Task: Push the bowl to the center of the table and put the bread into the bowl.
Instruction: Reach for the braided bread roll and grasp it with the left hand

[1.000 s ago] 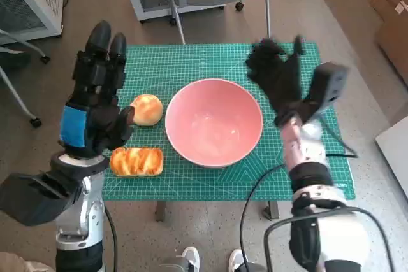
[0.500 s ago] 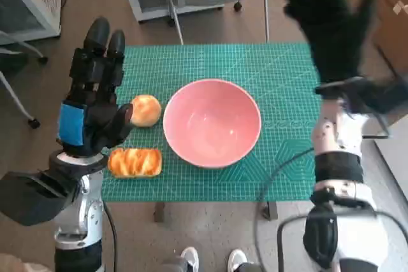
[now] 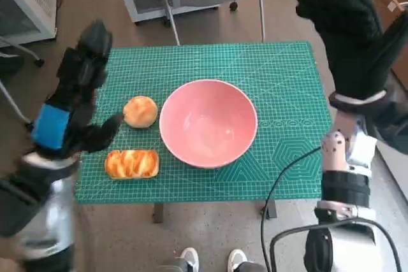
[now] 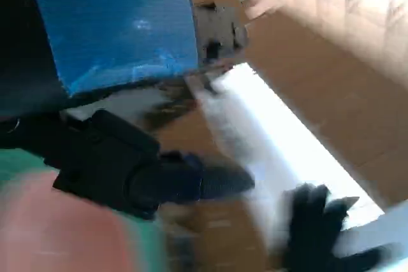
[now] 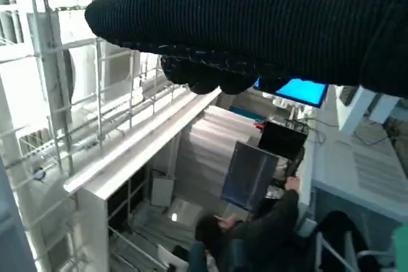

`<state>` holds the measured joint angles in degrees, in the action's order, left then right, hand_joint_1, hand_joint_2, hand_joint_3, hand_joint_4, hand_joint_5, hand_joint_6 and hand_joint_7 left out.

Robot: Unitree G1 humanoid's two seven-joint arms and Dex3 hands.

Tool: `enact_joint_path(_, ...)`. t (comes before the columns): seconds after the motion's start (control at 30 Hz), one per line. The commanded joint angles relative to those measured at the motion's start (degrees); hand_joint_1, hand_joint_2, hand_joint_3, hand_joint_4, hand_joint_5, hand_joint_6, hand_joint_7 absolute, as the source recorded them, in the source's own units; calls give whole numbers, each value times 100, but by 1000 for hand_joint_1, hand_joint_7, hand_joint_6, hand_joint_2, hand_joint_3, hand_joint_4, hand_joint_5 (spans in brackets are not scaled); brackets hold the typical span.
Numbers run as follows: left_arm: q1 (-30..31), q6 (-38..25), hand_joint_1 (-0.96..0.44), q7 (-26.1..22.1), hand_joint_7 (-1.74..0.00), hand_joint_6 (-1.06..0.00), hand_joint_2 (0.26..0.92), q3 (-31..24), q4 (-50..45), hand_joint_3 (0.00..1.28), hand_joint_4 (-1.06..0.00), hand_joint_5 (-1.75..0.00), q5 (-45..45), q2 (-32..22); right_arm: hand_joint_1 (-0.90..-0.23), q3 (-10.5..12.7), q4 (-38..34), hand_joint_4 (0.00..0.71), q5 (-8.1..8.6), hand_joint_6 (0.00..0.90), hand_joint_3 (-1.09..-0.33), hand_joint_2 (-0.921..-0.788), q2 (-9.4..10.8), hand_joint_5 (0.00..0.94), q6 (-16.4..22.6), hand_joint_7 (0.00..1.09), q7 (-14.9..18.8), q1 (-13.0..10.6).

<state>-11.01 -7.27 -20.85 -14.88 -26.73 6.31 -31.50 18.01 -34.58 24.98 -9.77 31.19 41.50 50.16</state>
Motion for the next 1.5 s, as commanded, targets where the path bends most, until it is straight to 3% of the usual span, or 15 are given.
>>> enact_joint_path(0.03,596,-2372,-474,-765,-237,-45,783,-25,-1616,65,-28,-5,-1004,-1682,-682,-63,38,289,50,386,-711,-921,28,6,-197,15,-117,-187)
enact_joint_path(0.17,676,-3632,-288,-1066,-116,-176,713,310,-2243,15,-47,-5,-1332,-2402,-682,-68,-18,290,32,387,-707,-921,41,5,-261,13,-187,-166)
enact_joint_path(0.33,674,-4153,-146,-1060,-58,-288,687,673,-2528,2,-98,-10,-1631,-2595,-692,-82,-74,292,63,386,-700,-921,84,5,-346,10,-219,-120)
enact_joint_path(0.7,17,-5395,-86,-773,-35,-374,688,2056,-2445,3,-148,-9,-2249,-2719,-709,-166,-16,300,95,389,-691,-921,191,6,-486,8,-259,-98)
enact_joint_path(1.07,-427,-5326,-130,-499,-11,-378,692,3325,-1527,3,-154,-2,-2976,-2444,-720,-211,17,314,208,397,-674,-921,213,8,-591,9,-215,-143)
enact_joint_path(1.5,-982,-4697,-166,-501,0,-332,705,4138,237,6,-134,0,-3478,-1796,-687,-194,21,310,221,404,-674,-921,221,2,-480,9,-198,-266)
